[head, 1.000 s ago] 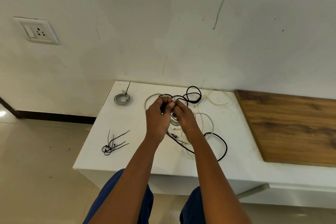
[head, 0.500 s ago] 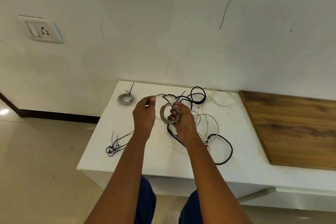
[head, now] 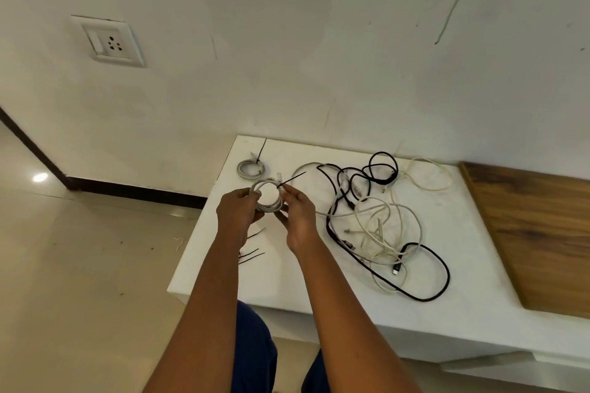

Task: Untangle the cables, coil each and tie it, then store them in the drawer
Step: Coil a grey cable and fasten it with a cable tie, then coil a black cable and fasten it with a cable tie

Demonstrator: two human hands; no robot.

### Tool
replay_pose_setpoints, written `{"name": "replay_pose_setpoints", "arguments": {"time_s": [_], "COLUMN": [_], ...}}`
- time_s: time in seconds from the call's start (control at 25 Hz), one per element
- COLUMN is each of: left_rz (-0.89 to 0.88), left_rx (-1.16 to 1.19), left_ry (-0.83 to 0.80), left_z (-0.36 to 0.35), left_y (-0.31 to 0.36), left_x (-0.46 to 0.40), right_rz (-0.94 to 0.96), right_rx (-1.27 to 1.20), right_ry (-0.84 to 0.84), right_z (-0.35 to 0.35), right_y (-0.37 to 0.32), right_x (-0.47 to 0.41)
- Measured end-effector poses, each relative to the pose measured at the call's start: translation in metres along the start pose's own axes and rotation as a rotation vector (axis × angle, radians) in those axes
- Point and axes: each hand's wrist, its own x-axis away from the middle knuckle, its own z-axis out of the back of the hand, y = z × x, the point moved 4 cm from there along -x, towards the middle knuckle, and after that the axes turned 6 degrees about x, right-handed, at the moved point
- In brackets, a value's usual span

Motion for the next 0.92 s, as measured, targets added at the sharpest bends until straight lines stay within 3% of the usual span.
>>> {"name": "replay_pose_setpoints", "arguments": {"time_s": [0.28, 0.52, 0.72, 0.84, 0.92], "left_rz": [-0.138, -0.083, -0.294, -0.427, -0.392], "left_rx": [-0.278, -0.399, -0.665, -0.627, -0.581], "left_ry": [0.189, 0.151, 0.152, 0.048, -0.095], "left_z": [0.033, 0.035, 0.021, -0.005, -0.028], "left_y": [-0.002, -0.013, -0.003, 0.001, -0.004], "left_x": [-0.025, -0.031, -0.012, 0.001, 0.012], "right_rz": [0.058, 0.003, -0.018, 0.096, 0.232], "right_rx": [0.194, 0.233, 0.264, 0.368, 0.479], "right_ry": [0.068, 0.065, 0.054, 0.048, 0.059], "right_z": [-0.022, -0.023, -0.004, 0.018, 0.037], "right_y": [0.022, 0.033, 0.016, -0.008, -0.029], "right_x": [-0.015, -0.022, -0.018, -0.011, -0.003]}}
